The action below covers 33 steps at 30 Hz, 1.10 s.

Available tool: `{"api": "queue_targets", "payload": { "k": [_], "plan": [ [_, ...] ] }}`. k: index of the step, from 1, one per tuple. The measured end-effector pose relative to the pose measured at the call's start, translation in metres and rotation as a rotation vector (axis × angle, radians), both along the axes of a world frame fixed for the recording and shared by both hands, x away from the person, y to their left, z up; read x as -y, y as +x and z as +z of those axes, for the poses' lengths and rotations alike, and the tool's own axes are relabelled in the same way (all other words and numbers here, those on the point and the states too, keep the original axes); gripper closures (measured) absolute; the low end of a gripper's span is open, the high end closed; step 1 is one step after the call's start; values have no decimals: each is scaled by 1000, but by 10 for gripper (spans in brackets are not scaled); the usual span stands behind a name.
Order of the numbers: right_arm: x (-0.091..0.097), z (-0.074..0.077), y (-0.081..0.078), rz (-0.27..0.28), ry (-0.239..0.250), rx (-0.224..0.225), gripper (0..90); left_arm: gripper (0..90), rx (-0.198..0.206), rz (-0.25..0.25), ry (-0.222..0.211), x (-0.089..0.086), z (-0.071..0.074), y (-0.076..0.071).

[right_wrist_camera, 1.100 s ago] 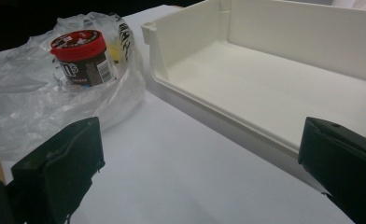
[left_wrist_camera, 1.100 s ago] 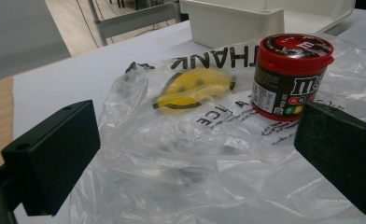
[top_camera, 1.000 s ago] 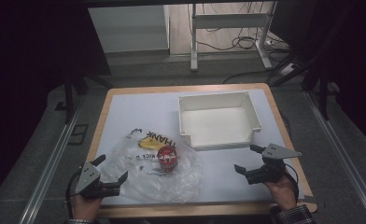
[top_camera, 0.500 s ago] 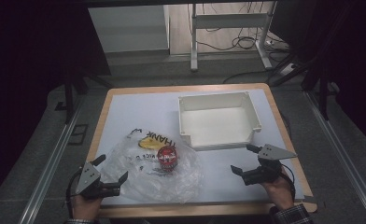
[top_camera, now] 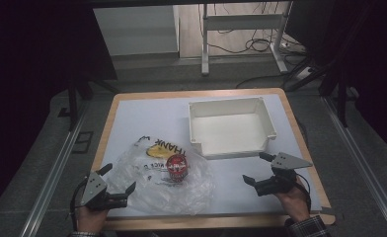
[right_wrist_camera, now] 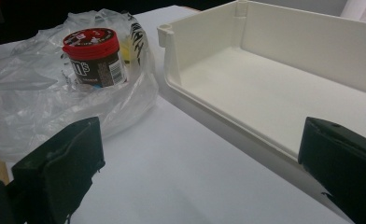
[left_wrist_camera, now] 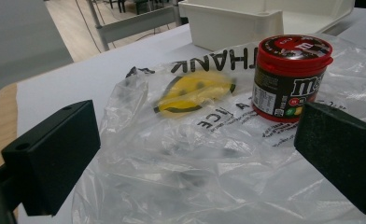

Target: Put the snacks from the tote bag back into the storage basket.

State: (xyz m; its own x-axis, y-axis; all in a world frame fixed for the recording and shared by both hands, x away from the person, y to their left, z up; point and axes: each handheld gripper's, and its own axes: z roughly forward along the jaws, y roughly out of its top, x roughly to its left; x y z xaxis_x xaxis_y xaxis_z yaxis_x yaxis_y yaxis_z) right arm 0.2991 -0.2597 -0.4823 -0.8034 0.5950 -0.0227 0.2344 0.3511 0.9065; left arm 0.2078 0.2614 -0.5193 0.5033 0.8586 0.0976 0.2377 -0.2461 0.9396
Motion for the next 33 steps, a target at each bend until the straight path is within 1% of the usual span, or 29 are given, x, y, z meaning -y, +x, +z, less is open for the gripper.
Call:
{"api": "queue_targets", "payload": {
  "k": [8,11,13,14,17,21,33],
  "plan": [
    [-4,0,0,8,-6,14,5,2,0,-1,4,1,0,0],
    [-5,1,1,12,-11,13,4,2,0,-1,6,1,0,0],
    [-6,0,1,13,-6,12,4,2,0,-1,6,1,0,0],
    [-6,0,1,15,-13,12,5,2,0,-1,6,1,0,0],
    [-8,-1,2,22,-11,8,5,1,-1,0,8,1,0,0],
    [-11,-1,3,33,-21,4,5,1,-1,0,9,1,0,0],
    [-18,-3,4,56,-20,2,5,1,-2,0,12,1,-1,1]
  ]
}}
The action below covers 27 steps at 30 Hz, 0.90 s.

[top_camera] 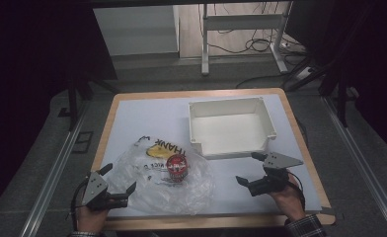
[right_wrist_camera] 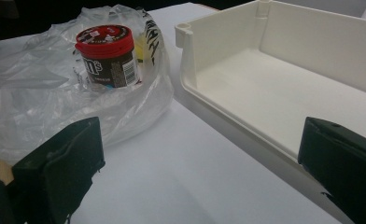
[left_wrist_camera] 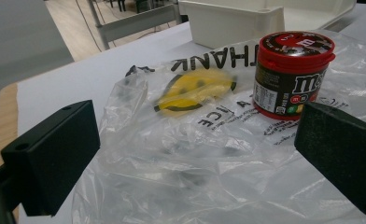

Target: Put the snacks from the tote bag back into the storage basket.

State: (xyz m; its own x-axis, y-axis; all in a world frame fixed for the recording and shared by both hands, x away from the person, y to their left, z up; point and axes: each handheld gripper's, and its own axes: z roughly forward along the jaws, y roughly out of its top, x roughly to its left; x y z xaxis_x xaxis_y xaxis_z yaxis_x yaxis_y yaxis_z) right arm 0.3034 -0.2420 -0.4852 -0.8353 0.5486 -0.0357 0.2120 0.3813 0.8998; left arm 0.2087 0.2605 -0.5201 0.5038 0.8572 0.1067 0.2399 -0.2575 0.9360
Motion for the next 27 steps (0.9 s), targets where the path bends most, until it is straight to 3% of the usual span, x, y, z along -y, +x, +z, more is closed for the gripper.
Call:
{"api": "queue_targets", "payload": {
  "k": [27],
  "plan": [
    [-18,2,6,51,-7,-6,5,1,-4,0,5,0,-1,1]
  ]
}}
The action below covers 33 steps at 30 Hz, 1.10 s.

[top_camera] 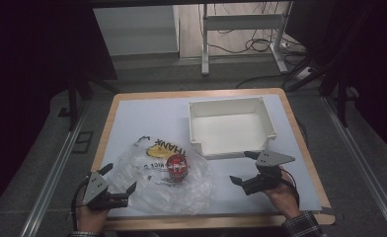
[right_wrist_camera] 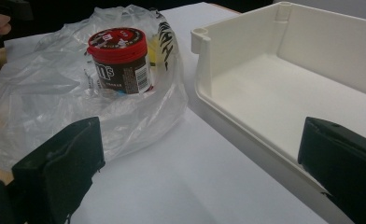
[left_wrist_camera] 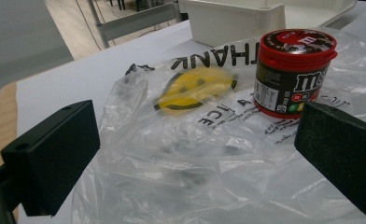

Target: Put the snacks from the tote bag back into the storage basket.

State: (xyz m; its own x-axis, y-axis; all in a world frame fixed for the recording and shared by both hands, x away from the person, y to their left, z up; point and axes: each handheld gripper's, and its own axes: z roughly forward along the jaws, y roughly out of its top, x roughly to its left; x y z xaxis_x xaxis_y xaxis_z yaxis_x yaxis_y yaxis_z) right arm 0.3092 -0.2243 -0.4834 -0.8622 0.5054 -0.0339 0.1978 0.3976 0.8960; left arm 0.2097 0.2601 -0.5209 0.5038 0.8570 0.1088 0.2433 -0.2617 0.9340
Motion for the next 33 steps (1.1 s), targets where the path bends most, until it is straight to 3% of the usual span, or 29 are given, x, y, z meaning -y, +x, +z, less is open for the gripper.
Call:
{"api": "queue_targets", "payload": {
  "k": [10,25,33],
  "plan": [
    [-9,-1,2,31,-25,-17,5,1,0,-1,6,0,0,0],
    [-20,-1,4,70,-17,-33,5,1,0,-3,11,1,0,0],
    [-29,-1,7,97,-42,-18,5,1,7,-5,14,2,0,0]
  ]
}}
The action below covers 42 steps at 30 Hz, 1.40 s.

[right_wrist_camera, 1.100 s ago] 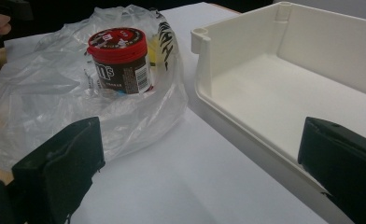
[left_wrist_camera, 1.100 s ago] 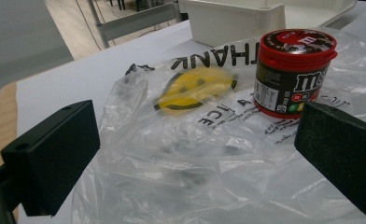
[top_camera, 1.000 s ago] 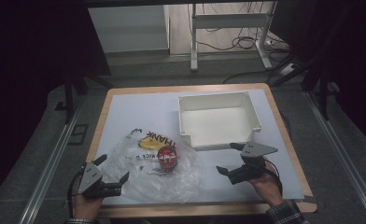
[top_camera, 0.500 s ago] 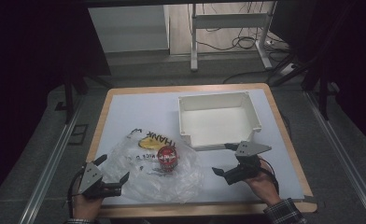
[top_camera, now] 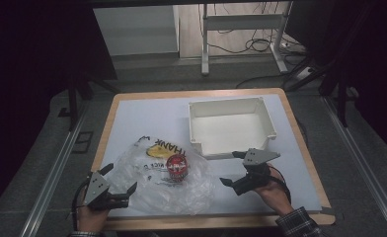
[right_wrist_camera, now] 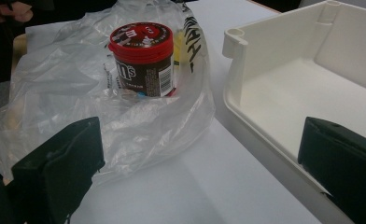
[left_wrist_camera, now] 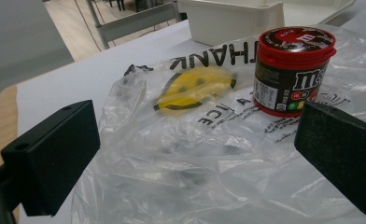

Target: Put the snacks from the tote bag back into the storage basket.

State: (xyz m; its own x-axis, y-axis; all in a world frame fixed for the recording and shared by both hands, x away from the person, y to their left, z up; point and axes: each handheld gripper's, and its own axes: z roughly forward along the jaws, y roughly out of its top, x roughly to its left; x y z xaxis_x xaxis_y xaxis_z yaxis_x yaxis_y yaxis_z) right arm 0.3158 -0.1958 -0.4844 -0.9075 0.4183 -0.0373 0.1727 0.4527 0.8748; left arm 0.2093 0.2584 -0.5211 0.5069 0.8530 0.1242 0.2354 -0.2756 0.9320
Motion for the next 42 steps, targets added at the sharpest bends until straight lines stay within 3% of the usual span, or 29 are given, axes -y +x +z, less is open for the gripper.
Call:
{"api": "queue_targets", "payload": {
  "k": [16,42],
  "plan": [
    [-13,-2,6,18,-32,-17,5,1,9,-3,4,1,0,-1],
    [-34,-3,13,67,-25,-51,5,1,10,-2,5,1,0,0]
  ]
}}
